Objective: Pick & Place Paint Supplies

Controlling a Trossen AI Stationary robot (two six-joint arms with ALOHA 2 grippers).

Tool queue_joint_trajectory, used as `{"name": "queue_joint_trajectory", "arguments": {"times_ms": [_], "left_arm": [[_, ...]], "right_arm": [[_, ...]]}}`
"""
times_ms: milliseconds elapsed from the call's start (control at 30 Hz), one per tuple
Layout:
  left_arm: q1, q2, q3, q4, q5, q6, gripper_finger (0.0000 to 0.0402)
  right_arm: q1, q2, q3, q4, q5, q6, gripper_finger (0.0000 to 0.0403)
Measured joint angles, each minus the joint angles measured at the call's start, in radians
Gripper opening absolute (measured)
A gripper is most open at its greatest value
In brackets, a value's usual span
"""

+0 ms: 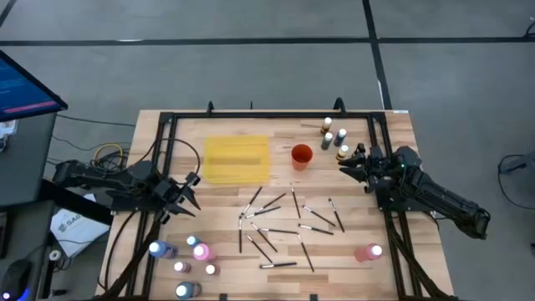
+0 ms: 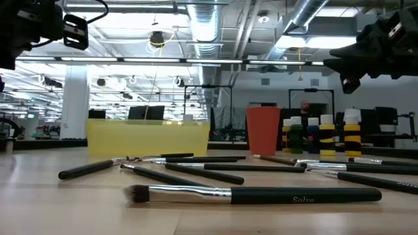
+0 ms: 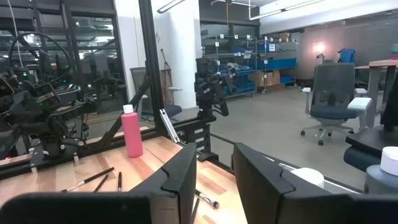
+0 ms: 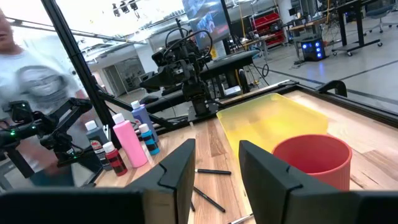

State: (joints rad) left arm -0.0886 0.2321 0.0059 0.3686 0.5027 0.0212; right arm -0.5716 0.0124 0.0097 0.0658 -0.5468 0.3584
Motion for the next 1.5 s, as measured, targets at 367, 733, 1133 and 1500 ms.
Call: {"name": "queue_joint_trajectory", "arguments": {"times_ms": [367,733,1133,1500], "left_arm": [[0.0,0.0,0.0,0.0,0.0,0.0,0.01],[0.0,0.0,0.0,0.003,-0.006,-0.001,0.01],[0.0,0.0,0.0,0.056,-0.039,-0.091,0.01],[-0.002,0.0,0.0,0.359,-0.063,-0.4,0.01]], "right_arm": [[0.0,0.0,0.0,0.0,0.0,0.0,0.012],[0.0,0.0,0.0,0.0,0.0,0.0,0.012],[0.0,0.0,0.0,0.0,0.0,0.0,0.012],[0.0,0.0,0.0,0.0,0.0,0.0,0.012]]}}
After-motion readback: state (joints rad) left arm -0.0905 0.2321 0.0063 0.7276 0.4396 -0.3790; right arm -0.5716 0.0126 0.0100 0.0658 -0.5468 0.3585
